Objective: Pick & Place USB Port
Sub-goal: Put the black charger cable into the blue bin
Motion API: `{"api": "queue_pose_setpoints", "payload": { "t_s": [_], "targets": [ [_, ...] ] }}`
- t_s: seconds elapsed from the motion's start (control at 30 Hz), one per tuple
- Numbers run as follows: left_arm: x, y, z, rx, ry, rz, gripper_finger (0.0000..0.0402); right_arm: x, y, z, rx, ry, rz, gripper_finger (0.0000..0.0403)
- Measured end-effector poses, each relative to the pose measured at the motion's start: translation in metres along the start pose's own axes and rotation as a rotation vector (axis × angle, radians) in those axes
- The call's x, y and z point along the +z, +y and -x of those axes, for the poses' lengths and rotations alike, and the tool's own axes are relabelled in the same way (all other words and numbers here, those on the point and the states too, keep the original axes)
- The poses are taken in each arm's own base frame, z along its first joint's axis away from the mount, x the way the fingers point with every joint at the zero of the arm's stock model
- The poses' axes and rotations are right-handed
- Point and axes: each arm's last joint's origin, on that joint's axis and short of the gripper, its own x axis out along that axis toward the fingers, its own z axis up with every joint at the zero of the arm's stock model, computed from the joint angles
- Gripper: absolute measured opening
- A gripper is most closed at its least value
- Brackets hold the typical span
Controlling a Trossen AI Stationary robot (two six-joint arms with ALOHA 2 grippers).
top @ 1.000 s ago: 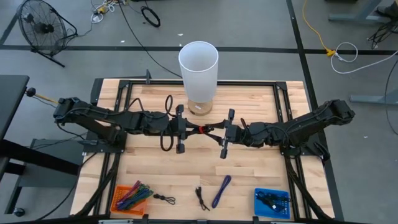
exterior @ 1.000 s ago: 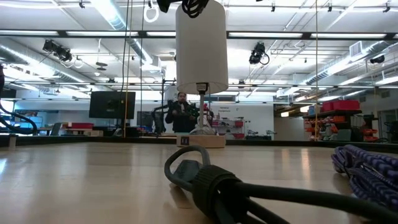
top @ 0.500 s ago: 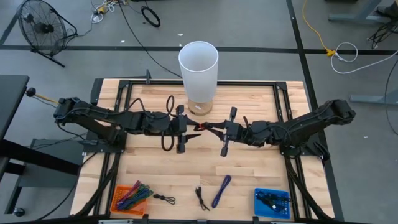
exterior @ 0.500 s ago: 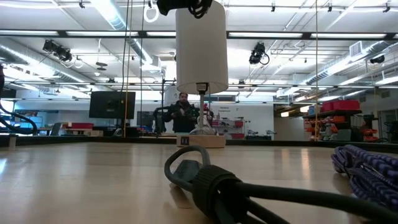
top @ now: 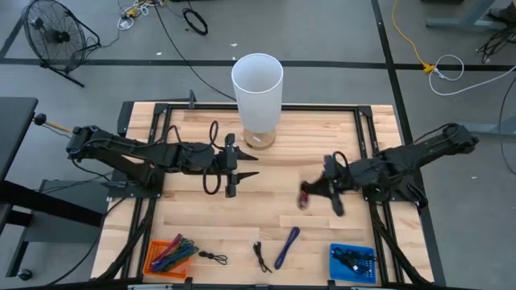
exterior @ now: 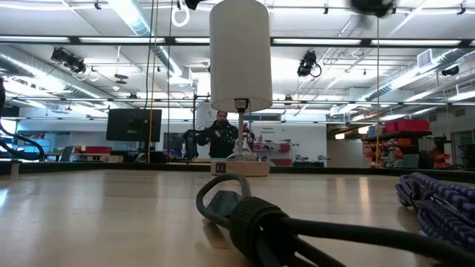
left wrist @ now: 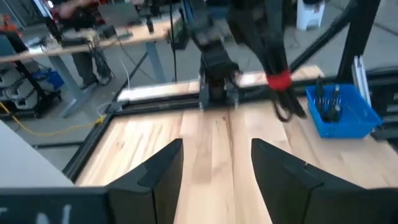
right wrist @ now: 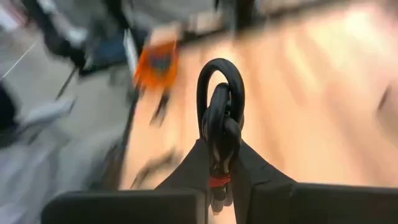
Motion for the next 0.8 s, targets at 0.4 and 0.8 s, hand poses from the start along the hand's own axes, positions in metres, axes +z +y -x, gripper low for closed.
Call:
{"api": "queue_pose_setpoints", "payload": {
  "t_s": [0.4, 0.8],
  "targets": [
    [-0.001, 0.001, 0.0, 0.005, 0.008, -0.004, 0.0193, -0.071, 0.041, 0.022, 0.036, 0.749, -0.57, 0.0024],
    [-0.005, 0.0, 0.0, 0.012, 0.057, -0.015, 0.0193, -0.135, 0.091, -0.008, -0.157, 1.008, -0.592, 0.0022]
  ]
}}
